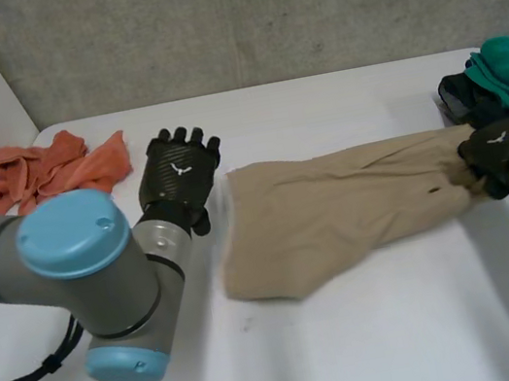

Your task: Fold the laundry.

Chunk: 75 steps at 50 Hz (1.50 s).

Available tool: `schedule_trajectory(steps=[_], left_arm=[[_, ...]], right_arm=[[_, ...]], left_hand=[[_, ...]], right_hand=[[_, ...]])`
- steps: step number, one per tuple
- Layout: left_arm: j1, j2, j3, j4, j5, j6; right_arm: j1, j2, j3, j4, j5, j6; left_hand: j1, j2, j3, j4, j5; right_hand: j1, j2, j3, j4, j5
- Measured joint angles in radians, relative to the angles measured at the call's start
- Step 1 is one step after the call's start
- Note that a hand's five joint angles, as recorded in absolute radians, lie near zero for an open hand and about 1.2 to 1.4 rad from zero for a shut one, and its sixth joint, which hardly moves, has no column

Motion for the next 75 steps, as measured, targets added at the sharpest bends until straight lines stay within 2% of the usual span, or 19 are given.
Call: schedule_trajectory(steps=[5,10,11,16,24,26,27,29,31,32,33,34,39,42,45,55,64,71,75], left_arm=[[0.013,0.081,-0.071,0.000,0.001,-0.003],[0.021,0.113,-0.106,0.000,0.002,-0.008],[0.025,0.128,-0.123,0.000,0.001,-0.013],[0.028,0.153,-0.140,0.000,0.000,-0.024],[0.040,0.184,-0.140,0.001,0.000,-0.041],[0.044,0.187,-0.135,0.002,0.000,-0.043],[0.046,0.189,-0.129,0.002,0.001,-0.045],[0.048,0.190,-0.114,0.004,0.001,-0.047],[0.048,0.188,-0.088,0.004,0.003,-0.049],[0.048,0.188,-0.088,0.004,0.003,-0.049],[0.046,0.183,-0.061,0.005,0.004,-0.049],[0.045,0.181,-0.053,0.005,0.005,-0.050],[0.019,0.105,0.092,0.001,0.012,-0.071],[-0.011,0.029,0.192,-0.019,0.030,-0.101],[-0.041,-0.056,0.292,-0.064,0.053,-0.129],[-0.110,-0.287,0.530,-0.340,0.071,-0.230],[-0.122,-0.320,0.553,-0.443,0.009,-0.316],[-0.127,-0.358,0.558,-0.536,-0.043,-0.308],[-0.127,-0.374,0.547,-0.607,-0.063,-0.285]], right_arm=[[0.002,-0.050,0.009,-0.021,0.008,-0.239],[0.095,-0.064,-0.002,-0.077,-0.004,-0.339],[0.185,-0.064,-0.011,-0.135,-0.028,-0.372],[0.382,-0.027,-0.016,-0.265,-0.142,-0.407],[0.594,0.101,-0.023,-0.321,-0.370,-0.499],[0.608,0.107,-0.024,-0.320,-0.386,-0.502],[0.612,0.104,-0.025,-0.318,-0.389,-0.489],[0.606,0.085,-0.023,-0.315,-0.383,-0.437],[0.581,0.043,-0.017,-0.312,-0.366,-0.329],[0.581,0.043,-0.017,-0.312,-0.366,-0.329],[0.550,-0.003,-0.009,-0.311,-0.349,-0.204],[0.543,-0.012,-0.008,-0.311,-0.345,-0.176],[0.409,-0.140,-0.008,-0.277,-0.316,0.316],[0.338,-0.158,-0.040,-0.207,-0.315,0.499],[0.293,-0.135,-0.097,-0.109,-0.316,0.587],[0.269,0.123,-0.447,0.271,-0.308,0.584],[0.279,0.293,-0.680,0.418,-0.283,0.570],[0.288,0.414,-0.806,0.513,-0.274,0.555],[0.301,0.463,-0.824,0.557,-0.253,0.478]], left_hand=[[0.000,0.000,0.000,0.000,0.000],[0.000,0.000,0.000,0.000,0.000],[0.000,0.000,0.000,0.000,0.000],[0.000,0.000,0.000,0.000,0.000],[0.000,0.000,0.000,0.000,0.000],[0.000,0.000,0.000,0.000,0.000],[0.000,0.000,0.000,0.000,0.000],[0.000,0.000,0.000,0.000,0.000],[0.000,0.000,0.000,0.000,0.000],[0.000,0.000,0.000,0.000,0.000],[0.000,0.000,0.000,0.000,0.000],[0.000,0.000,0.000,0.000,0.000],[0.000,0.000,0.000,0.000,0.000],[0.000,0.000,0.000,0.000,0.000],[0.000,0.000,0.000,0.000,0.000],[0.000,0.000,0.000,0.000,0.000],[0.000,0.000,0.000,0.000,0.000],[0.000,0.000,0.000,0.000,0.000],[-0.001,0.000,0.000,0.000,0.000]], right_hand=[[0.002,0.000,0.000,0.000,0.000],[0.008,0.001,0.000,0.000,0.000],[0.008,0.002,0.009,0.001,0.000],[0.009,0.007,0.018,0.001,0.023],[0.006,0.007,0.018,-0.002,0.024],[-0.200,-0.213,-0.199,-0.219,-0.192],[-0.422,-0.423,-0.396,-0.417,-0.396],[-0.700,-0.744,-0.689,-0.728,-0.679],[-0.841,-0.935,-0.916,-0.944,-0.876],[-0.841,-0.935,-0.916,-0.944,-0.876],[-0.845,-0.955,-0.947,-0.972,-0.908],[-0.845,-0.958,-0.957,-0.982,-0.921],[-0.845,-0.958,-0.958,-0.986,-0.922],[-0.845,-0.958,-0.958,-0.986,-0.922],[-0.845,-0.958,-0.958,-0.986,-0.922],[-0.845,-0.958,-0.958,-0.986,-0.922],[-0.845,-0.958,-0.958,-0.986,-0.922],[-0.845,-0.958,-0.958,-0.986,-0.922],[-0.845,-0.958,-0.958,-0.986,-0.922]])
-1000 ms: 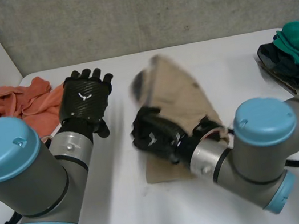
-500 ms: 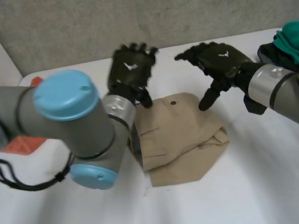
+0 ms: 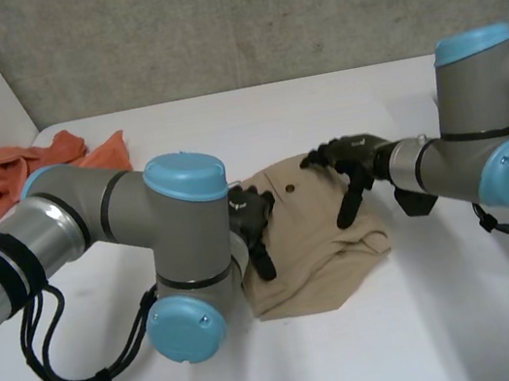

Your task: Fold the laundry.

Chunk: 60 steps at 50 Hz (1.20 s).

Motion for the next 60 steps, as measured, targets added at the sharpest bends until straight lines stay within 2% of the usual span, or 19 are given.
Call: schedule_trajectory(steps=[9,17,29,37,41,45,55,60], left_arm=[[0.002,0.022,-0.065,-0.033,-0.027,0.049],[-0.005,0.104,-0.078,0.017,-0.040,0.053],[-0.019,0.284,-0.122,0.094,-0.017,0.048],[0.005,0.395,-0.206,0.137,0.105,0.040],[0.020,0.429,-0.256,0.156,0.160,0.033],[0.023,0.438,-0.289,0.164,0.177,0.022],[0.025,0.432,-0.317,0.167,0.177,-0.007],[0.028,0.430,-0.317,0.173,0.175,-0.013]], right_arm=[[0.011,-0.025,0.162,-0.042,0.095,-0.248],[0.009,-0.187,0.356,-0.277,0.122,-0.268],[0.002,-0.502,0.653,-0.546,0.102,-0.240],[0.009,-0.651,0.970,-0.712,0.028,-0.306],[0.015,-0.660,1.124,-0.815,-0.006,-0.339],[0.031,-0.634,1.201,-0.894,-0.018,-0.350],[0.060,-0.502,1.214,-1.072,-0.019,-0.362],[0.067,-0.416,1.172,-1.146,-0.018,-0.382]], left_hand=[[-0.006,-0.012,-0.023,0.000,0.000],[-0.008,-0.016,-0.023,0.000,0.000],[-0.008,-0.017,-0.023,0.000,0.000],[-0.008,-0.017,-0.023,0.000,0.000],[-0.008,-0.017,-0.023,0.000,0.000],[-0.008,-0.017,-0.023,0.000,0.000],[-0.008,-0.017,-0.023,0.000,0.000],[-0.008,-0.017,-0.023,0.000,0.000]], right_hand=[[-0.044,-0.011,-0.004,0.002,0.001],[-0.010,0.025,0.019,0.003,0.004],[-0.016,-0.008,-0.008,-0.002,-0.002],[-0.016,-0.008,-0.008,-0.002,-0.002],[-0.016,-0.008,-0.008,-0.002,-0.002],[-0.016,-0.008,-0.008,-0.002,-0.002],[-0.003,0.009,0.009,0.012,0.014],[0.129,0.150,0.148,0.148,0.143]])
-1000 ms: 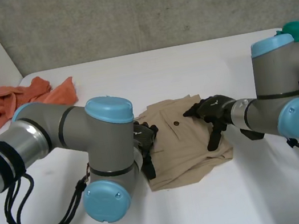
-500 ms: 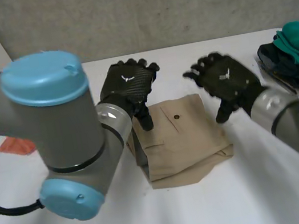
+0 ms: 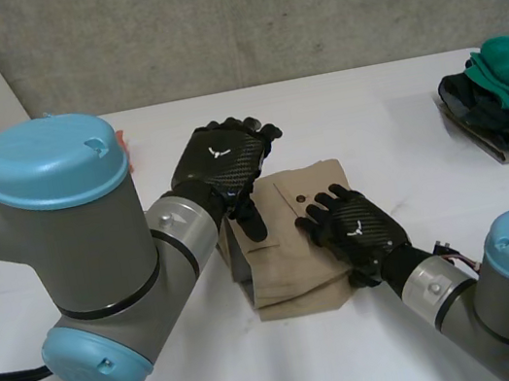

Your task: Fold the laundry.

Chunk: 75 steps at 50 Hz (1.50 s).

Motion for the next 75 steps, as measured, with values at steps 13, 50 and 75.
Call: schedule_trajectory(steps=[13,50,75], left_arm=[[0.000,0.002,-0.001,0.010,0.000,0.001],[0.012,0.063,-0.003,0.061,0.000,-0.002],[0.007,0.077,-0.014,0.072,0.001,-0.013]], right_arm=[[0.004,0.084,-0.113,-0.012,0.002,-0.027],[-0.087,0.082,-0.633,-0.025,0.006,0.171],[-0.739,0.383,-0.860,-0.375,-0.157,0.674]], left_hand=[[0.000,0.000,0.000,0.000,0.000],[0.000,0.000,0.000,0.000,0.000],[0.000,0.000,0.000,0.000,0.000]], right_hand=[[0.170,0.174,0.166,0.168,0.126],[0.613,0.776,0.791,0.835,0.722],[0.613,0.786,0.809,0.842,0.750]])
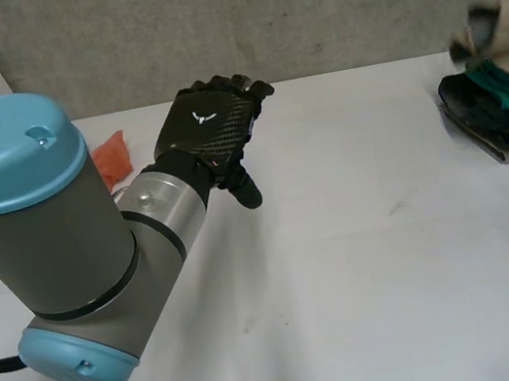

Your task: Fold the laundry.

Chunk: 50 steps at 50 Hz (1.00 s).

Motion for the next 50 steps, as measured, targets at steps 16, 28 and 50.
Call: schedule_trajectory(steps=[16,28,50], left_arm=[[-0.008,-0.002,-0.001,0.002,0.002,-0.012],[-0.014,0.001,-0.003,0.001,0.001,-0.019],[0.031,0.083,0.020,0.067,0.006,-0.008]], right_arm=[[-0.140,0.117,0.058,-0.061,-0.260,0.009],[-0.154,-0.103,0.110,0.274,-0.139,-0.025],[-0.256,-0.513,0.176,0.624,0.449,-0.686]], left_hand=[[0.000,0.000,0.000,0.000,0.000],[0.000,0.000,0.000,0.000,0.000],[0.000,0.000,0.000,0.000,0.000]], right_hand=[[-0.075,-0.094,-0.092,-0.102,-0.095],[-0.741,-0.936,-0.959,-0.990,-0.892],[-0.741,-0.936,-0.959,-0.990,-0.893]])
